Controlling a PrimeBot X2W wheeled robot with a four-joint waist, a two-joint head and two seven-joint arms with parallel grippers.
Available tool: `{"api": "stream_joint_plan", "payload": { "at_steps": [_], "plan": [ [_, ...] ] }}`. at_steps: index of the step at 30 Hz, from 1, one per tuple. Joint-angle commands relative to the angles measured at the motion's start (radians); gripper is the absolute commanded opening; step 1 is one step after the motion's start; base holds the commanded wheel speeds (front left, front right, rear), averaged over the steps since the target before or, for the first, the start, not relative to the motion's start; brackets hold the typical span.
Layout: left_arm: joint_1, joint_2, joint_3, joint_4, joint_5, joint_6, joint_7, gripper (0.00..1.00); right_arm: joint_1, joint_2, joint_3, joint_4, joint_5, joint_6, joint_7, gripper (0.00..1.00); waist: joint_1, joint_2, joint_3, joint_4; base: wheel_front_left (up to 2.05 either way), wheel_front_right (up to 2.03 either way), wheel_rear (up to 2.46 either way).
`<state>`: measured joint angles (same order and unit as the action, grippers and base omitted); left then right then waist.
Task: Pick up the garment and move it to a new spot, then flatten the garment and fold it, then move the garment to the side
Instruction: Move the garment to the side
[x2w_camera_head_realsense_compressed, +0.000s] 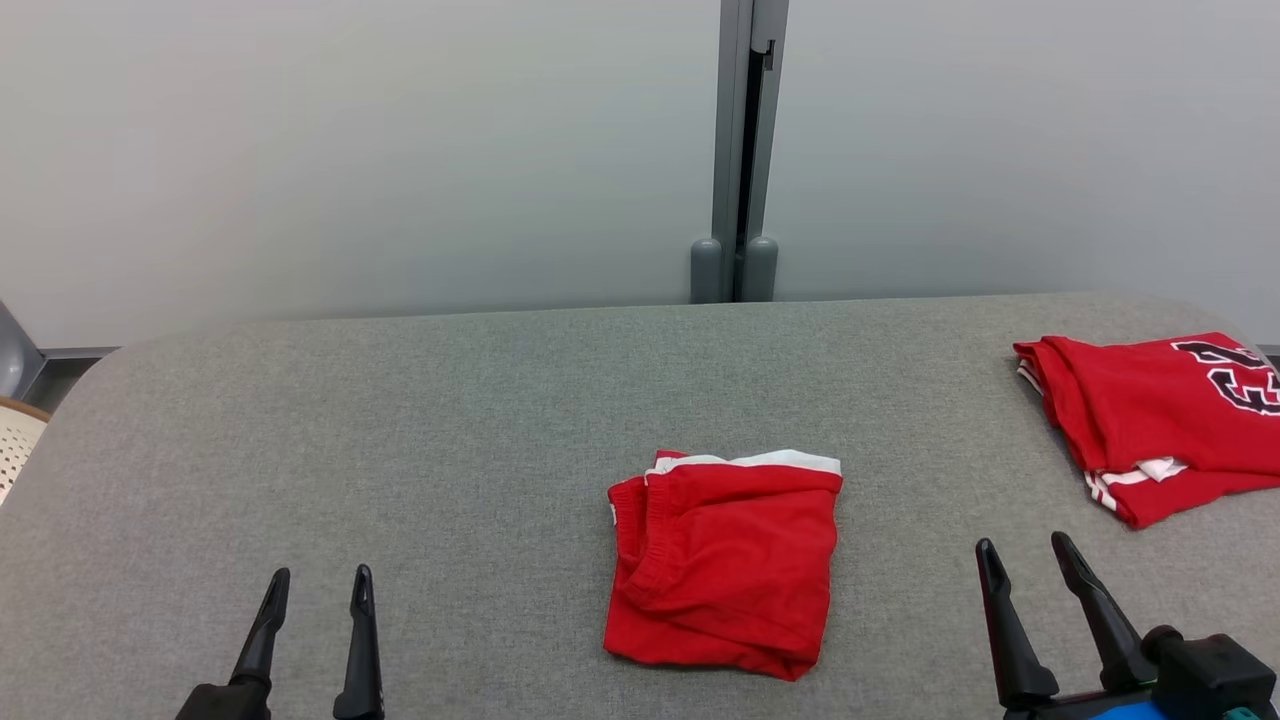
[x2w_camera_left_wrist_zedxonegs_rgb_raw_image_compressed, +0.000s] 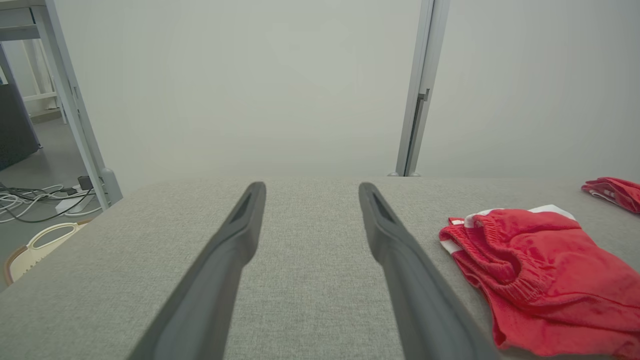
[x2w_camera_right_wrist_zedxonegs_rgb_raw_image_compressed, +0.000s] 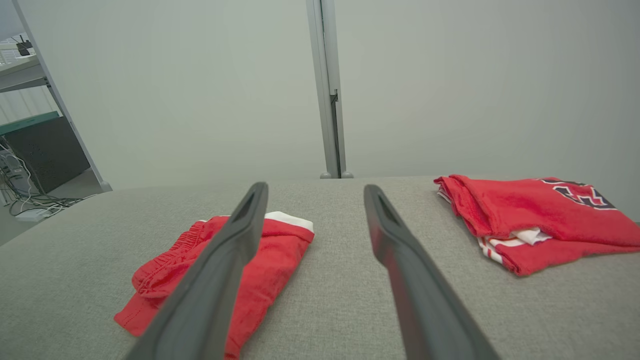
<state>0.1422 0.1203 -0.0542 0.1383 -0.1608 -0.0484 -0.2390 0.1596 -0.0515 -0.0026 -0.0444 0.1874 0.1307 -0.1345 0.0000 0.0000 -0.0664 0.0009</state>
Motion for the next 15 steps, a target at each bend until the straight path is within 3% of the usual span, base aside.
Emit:
{"api": "stream_joint_plan", "payload": {
  "at_steps": [1, 7, 15],
  "plan": [
    [-0.002, 0.005, -0.003, -0.002, -0.004, 0.006, 0.002, 1.00, 0.007, 0.002, -0.001, 0.006, 0.006, 0.000, -0.001, 1.00, 0.0000, 0.0000, 0.000, -0.001, 0.00, 0.00, 0.00],
    [-0.007, 0.007, -0.007, -0.004, -0.010, 0.008, 0.000, 1.00, -0.033, 0.002, 0.025, 0.059, 0.000, 0.000, 0.003, 1.00, 0.0000, 0.0000, 0.012, 0.002, 0.00, 0.00, 0.00],
    [-0.032, 0.006, -0.024, 0.003, -0.009, 0.008, -0.003, 1.00, -0.235, 0.001, 0.106, 0.176, 0.008, 0.000, -0.017, 1.00, 0.0000, 0.0000, 0.046, 0.033, 0.00, 0.00, 0.00]
  ]
}}
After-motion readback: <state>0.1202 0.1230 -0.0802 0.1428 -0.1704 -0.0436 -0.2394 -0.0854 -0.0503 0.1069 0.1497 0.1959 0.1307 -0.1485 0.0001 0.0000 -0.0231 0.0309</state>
